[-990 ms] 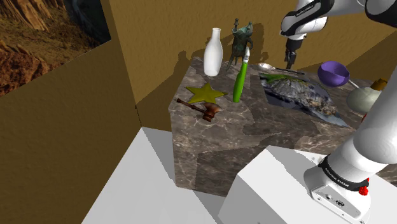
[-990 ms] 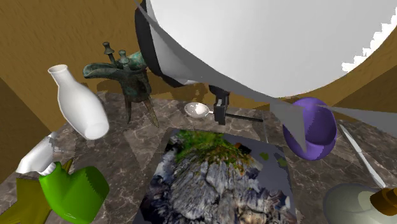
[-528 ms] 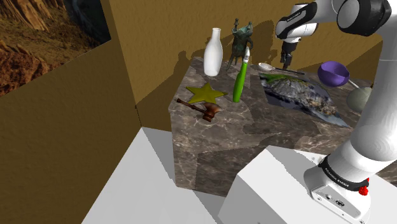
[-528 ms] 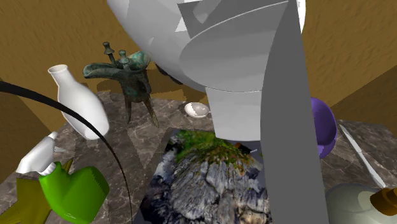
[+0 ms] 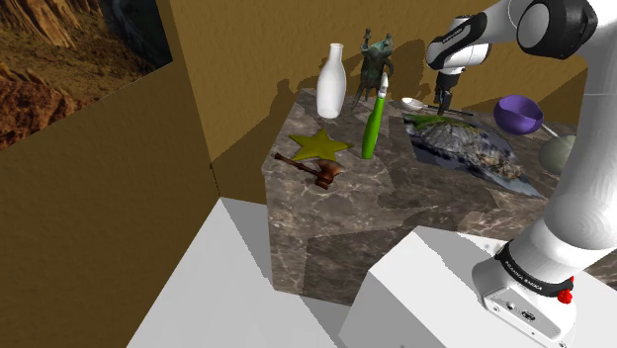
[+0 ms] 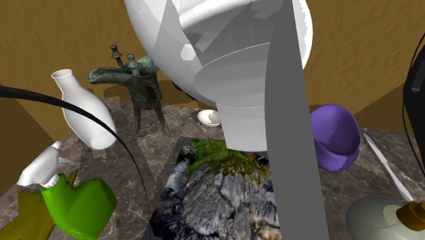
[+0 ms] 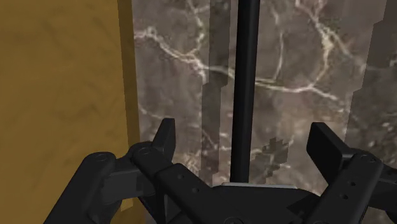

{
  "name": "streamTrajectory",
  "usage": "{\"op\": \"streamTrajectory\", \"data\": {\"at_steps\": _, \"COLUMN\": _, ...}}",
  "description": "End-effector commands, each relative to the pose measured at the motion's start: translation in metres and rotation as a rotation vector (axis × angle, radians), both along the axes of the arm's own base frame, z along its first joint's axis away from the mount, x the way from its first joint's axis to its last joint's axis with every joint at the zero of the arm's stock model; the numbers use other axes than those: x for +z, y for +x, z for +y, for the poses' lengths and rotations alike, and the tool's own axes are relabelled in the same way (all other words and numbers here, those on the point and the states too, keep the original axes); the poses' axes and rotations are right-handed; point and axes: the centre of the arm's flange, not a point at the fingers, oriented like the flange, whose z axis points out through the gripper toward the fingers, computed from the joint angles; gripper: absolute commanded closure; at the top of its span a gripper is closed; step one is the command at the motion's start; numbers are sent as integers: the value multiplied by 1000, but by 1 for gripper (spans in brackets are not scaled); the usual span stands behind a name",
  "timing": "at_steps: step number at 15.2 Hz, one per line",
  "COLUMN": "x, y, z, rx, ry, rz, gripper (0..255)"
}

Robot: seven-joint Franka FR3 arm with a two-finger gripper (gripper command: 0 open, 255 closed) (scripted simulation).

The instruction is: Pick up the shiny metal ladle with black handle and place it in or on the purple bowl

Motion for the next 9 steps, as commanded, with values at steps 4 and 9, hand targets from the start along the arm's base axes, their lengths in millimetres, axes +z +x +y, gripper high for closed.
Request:
{"op": "streamTrajectory", "data": {"at_steps": 4, "x": 0, "y": 0, "z": 0, "rx": 0, "ry": 0, "rz": 0, "gripper": 0}}
{"op": "streamTrajectory", "data": {"at_steps": 9, "x": 0, "y": 0, "z": 0, "rx": 0, "ry": 0, "rz": 0, "gripper": 255}}
